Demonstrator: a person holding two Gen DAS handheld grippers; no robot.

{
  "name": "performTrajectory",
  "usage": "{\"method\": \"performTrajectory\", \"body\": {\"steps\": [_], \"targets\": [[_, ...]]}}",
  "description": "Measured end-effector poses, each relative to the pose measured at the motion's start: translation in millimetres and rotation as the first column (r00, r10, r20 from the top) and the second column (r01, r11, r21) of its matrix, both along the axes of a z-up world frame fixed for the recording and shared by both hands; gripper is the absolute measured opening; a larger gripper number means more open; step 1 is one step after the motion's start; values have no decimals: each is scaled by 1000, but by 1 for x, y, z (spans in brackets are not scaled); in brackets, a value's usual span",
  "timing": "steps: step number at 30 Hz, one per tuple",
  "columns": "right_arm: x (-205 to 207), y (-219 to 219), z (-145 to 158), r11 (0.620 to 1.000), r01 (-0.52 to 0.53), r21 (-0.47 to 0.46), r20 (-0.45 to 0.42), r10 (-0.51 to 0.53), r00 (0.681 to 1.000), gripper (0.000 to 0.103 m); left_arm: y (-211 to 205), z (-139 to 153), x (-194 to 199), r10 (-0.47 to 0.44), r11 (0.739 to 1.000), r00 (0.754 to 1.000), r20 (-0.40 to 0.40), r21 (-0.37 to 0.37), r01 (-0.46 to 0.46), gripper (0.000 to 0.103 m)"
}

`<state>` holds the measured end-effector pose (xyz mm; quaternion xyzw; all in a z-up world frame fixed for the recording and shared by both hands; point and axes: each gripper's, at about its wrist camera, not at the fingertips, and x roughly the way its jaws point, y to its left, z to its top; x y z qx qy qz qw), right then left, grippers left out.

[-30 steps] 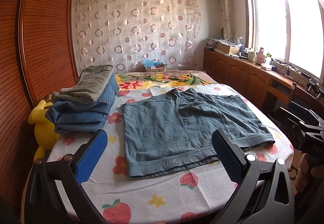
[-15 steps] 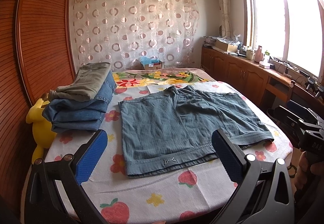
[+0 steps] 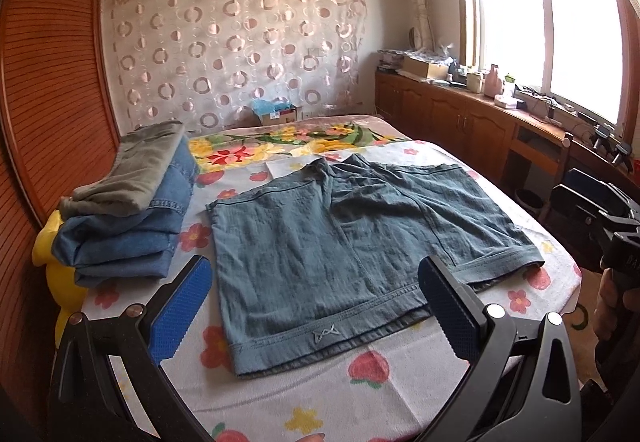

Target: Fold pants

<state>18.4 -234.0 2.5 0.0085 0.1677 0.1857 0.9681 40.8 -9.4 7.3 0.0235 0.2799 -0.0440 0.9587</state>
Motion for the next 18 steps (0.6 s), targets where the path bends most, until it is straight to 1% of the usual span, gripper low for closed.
{"method": "performTrajectory", "body": {"steps": [3, 9, 13, 16, 18], "targets": [[3, 1, -1, 1000, -4, -10, -1, 4, 1000, 102, -3, -3, 8, -35, 999, 999, -13, -7, 35, 103], [6, 0, -2, 1000, -11, -26, 2, 11, 1000, 102, -10, -10, 26, -71, 997, 997, -42, -4, 71, 103], [14, -4, -3, 1000, -16, -27, -9, 15, 1000, 102, -16, -13, 37, -93, 996, 994, -55, 10, 94, 103], [21, -8, -2, 999, -20, -40, -13, 19, 1000, 102, -18, -16, 45, -114, 994, 991, -71, -3, 114, 103], [27, -12, -2, 999, -41, -31, -23, 40, 999, 102, -19, -19, 50, -122, 993, 989, -79, -13, 121, 103]]}}
